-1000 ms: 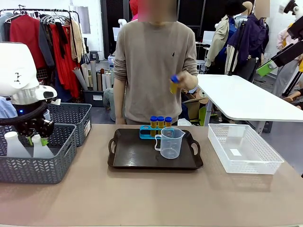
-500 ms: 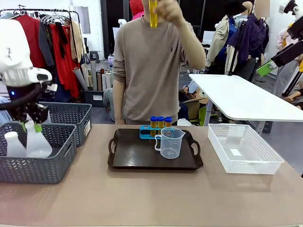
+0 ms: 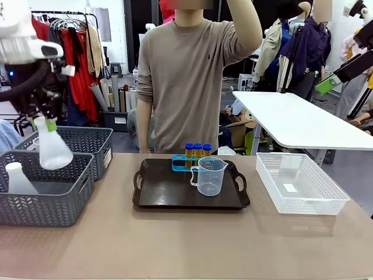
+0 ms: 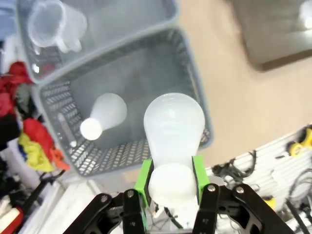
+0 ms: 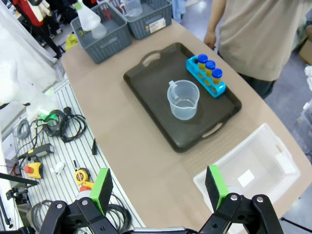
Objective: Prepare the laboratory tools.
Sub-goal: Pick up one Small flask and place it on the Handle tray.
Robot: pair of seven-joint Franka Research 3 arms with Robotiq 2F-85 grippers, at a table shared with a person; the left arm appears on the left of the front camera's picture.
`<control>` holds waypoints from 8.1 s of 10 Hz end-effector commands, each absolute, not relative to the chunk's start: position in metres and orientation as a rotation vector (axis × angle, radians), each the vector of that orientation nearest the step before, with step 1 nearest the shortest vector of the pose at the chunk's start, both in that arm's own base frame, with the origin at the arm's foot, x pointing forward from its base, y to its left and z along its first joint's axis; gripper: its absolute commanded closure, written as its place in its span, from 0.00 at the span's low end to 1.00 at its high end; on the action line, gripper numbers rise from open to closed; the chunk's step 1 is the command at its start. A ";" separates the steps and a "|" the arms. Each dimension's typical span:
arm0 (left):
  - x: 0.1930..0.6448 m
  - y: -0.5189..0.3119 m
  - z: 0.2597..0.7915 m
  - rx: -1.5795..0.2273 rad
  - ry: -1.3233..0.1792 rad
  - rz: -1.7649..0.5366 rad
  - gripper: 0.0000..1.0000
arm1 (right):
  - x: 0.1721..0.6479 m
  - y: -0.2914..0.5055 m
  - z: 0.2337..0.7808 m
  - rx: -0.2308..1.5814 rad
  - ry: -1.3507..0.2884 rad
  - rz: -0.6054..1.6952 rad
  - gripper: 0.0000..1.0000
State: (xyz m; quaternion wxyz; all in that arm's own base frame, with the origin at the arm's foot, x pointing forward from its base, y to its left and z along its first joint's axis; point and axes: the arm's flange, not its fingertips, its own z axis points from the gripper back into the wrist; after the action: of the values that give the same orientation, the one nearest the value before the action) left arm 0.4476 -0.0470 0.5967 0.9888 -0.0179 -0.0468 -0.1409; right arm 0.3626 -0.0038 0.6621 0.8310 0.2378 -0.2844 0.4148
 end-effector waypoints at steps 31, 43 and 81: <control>0.437 -0.141 0.655 -0.058 -0.166 -0.874 1.00 | 0.363 -0.003 0.664 0.527 -0.622 0.886 0.00; 0.437 -0.113 0.661 -0.047 -0.170 -0.814 1.00 | 0.363 -0.003 0.664 0.527 -0.622 0.886 0.00; 0.559 -0.350 0.433 0.008 -0.002 -1.506 0.00 | 0.363 -0.003 0.664 0.527 -0.622 0.886 0.00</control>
State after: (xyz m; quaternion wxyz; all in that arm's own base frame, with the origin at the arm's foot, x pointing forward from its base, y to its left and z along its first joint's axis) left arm 0.5657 -0.3571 0.4288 0.7319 0.0055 0.0043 -0.6814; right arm 0.3623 -0.0034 0.6623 0.8312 0.2372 -0.2839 0.4149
